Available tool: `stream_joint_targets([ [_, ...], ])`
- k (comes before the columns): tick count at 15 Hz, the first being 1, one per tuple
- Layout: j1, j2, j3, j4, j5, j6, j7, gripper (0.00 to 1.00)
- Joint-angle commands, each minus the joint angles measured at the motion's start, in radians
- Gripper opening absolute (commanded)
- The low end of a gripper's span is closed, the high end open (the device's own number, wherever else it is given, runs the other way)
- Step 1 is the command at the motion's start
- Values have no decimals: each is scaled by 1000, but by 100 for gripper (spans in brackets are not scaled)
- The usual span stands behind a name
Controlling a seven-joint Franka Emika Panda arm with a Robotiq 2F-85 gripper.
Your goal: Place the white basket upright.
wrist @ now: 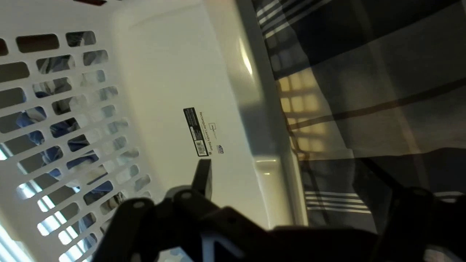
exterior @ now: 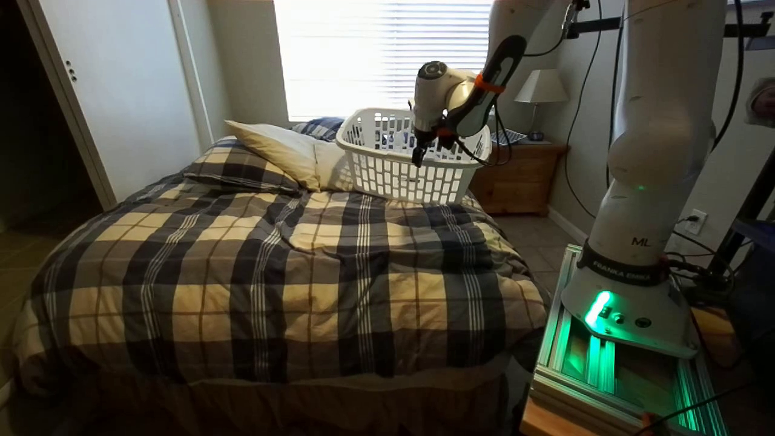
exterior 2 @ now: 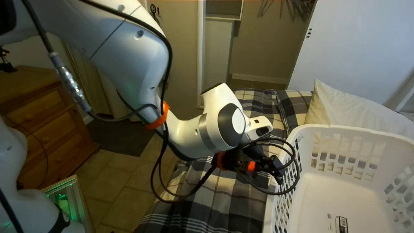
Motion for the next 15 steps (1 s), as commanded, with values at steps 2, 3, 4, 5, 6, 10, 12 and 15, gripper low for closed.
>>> stream_joint_targets([
  [2, -51, 112, -2, 85, 5, 109, -75, 100],
  [3, -59, 134, -1, 103, 4, 116, -85, 100],
  [4, -66, 149, 0, 113, 6, 119, -94, 100],
  [5, -72, 165, 3, 126, 11, 119, -104, 75],
  [6, -78, 174, 7, 132, 17, 119, -113, 74],
  [10, -99, 173, 48, 123, 66, 109, -175, 44],
  [12, -118, 147, 95, 92, 130, 100, -248, 30],
  [15, -84, 92, 114, 26, 303, 109, -433, 10],
])
